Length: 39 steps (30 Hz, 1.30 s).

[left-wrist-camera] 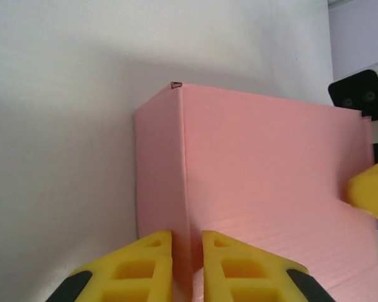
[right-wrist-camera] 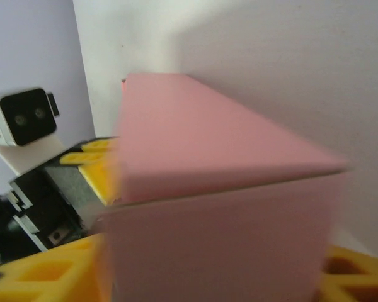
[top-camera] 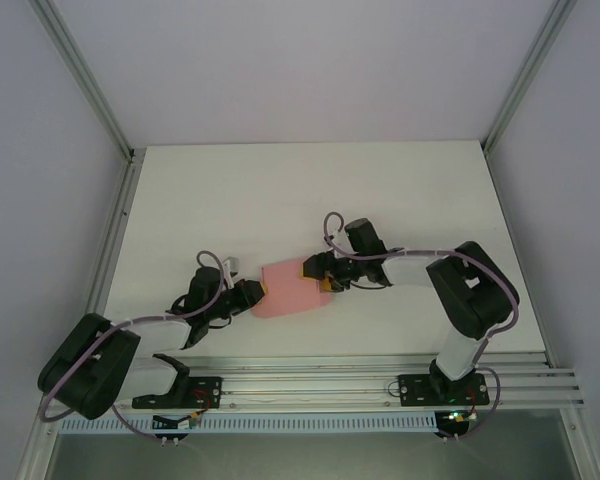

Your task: Assemble paper box

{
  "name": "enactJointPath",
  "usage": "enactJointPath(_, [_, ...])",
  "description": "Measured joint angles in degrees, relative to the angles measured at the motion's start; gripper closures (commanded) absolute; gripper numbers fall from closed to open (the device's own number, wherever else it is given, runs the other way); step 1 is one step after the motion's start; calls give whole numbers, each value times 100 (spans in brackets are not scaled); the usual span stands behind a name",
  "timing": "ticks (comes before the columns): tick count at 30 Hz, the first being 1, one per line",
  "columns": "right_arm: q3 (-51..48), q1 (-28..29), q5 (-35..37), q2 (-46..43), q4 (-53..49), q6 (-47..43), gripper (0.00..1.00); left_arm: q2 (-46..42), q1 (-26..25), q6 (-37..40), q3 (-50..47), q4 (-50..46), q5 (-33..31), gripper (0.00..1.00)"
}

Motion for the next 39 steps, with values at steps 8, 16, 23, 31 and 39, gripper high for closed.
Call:
enactJointPath(8, [0,-2,-131,-188,61,260,72,-1099,-2,629,459,-1200,-114,0])
enactJointPath(16, [463,-319,-39,-741,-1403,835,72,-2046,-1204,3421,2542,-3062,-1147,0])
enactJointPath(23, [579,-922,-804,-817,-1777,2033,78,-1019,-2559,5855,3851,-4802,-1541,0])
enactJointPath(31, [581,-1064,-1368,-955,-2267,2621,78,-404,-3040,7385,4083,-5532,-2387,4])
enactJointPath(39, [581,-1104,-1832,-960,-2516,2970,78,-98,-3040,7973,4096,-5405,-2959,16])
